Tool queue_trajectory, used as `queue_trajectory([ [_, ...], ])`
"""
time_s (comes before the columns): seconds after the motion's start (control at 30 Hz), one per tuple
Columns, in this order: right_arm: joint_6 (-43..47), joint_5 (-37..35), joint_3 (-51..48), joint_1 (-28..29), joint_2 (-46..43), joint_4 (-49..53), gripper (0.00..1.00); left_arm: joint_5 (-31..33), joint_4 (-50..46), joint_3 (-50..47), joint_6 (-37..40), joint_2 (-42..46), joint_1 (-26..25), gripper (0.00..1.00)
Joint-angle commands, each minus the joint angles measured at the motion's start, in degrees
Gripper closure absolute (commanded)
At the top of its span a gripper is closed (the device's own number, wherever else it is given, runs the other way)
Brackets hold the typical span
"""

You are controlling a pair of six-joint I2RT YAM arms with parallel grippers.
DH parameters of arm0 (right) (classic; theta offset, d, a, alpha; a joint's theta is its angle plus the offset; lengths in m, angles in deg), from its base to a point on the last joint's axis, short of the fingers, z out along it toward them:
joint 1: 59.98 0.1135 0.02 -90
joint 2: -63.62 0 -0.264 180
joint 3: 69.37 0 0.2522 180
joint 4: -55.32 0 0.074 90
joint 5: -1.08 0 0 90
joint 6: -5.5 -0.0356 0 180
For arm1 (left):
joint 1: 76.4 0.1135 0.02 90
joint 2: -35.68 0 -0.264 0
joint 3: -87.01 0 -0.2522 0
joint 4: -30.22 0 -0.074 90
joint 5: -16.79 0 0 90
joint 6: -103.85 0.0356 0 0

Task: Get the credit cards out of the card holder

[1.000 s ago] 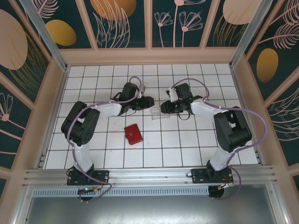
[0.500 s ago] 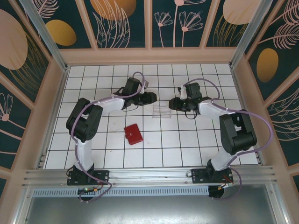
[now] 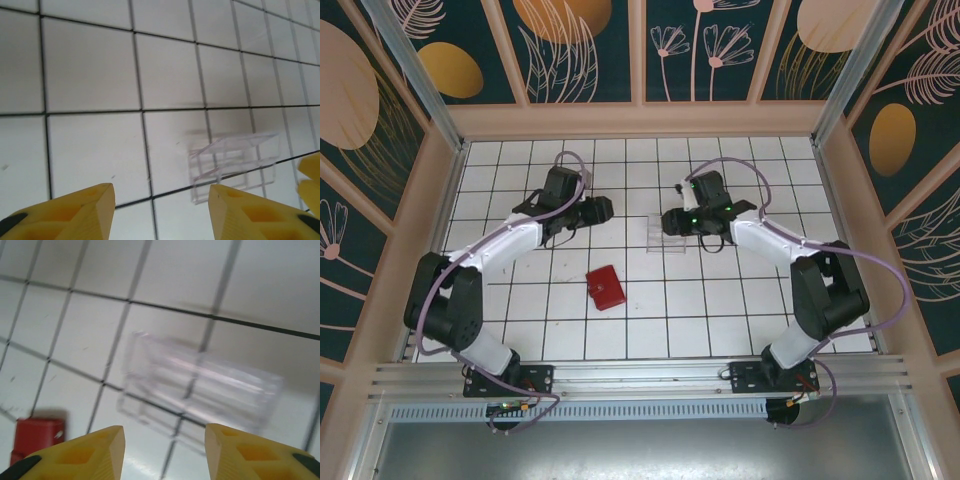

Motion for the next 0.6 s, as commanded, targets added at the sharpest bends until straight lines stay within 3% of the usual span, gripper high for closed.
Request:
queue_trajectory([
  [0.0,9.18,0.84,1.48,6.01,-0.39,4.02,0.51,3.0,-7.39,-3.94,-0.59,2.38,0.02,0.52],
  [0.17,6.47,5.71,6.15,9.41,5.95,5.26,0.53,1.6,-8.84,-12.58,-6.85,8.09,0.02,0.57],
  [0.33,-7.36,9.66,4.68,14.04,9.62,-1.5,0.55,-0.87,-6.63,-21.09,-9.63,14.35,0.02,0.52],
  [0.57,-20.67,7.45,2.85,21.79,13.81,-6.83,0.53,-6.48,1.95,-27.44,-11.87,13.55,0.02,0.52],
])
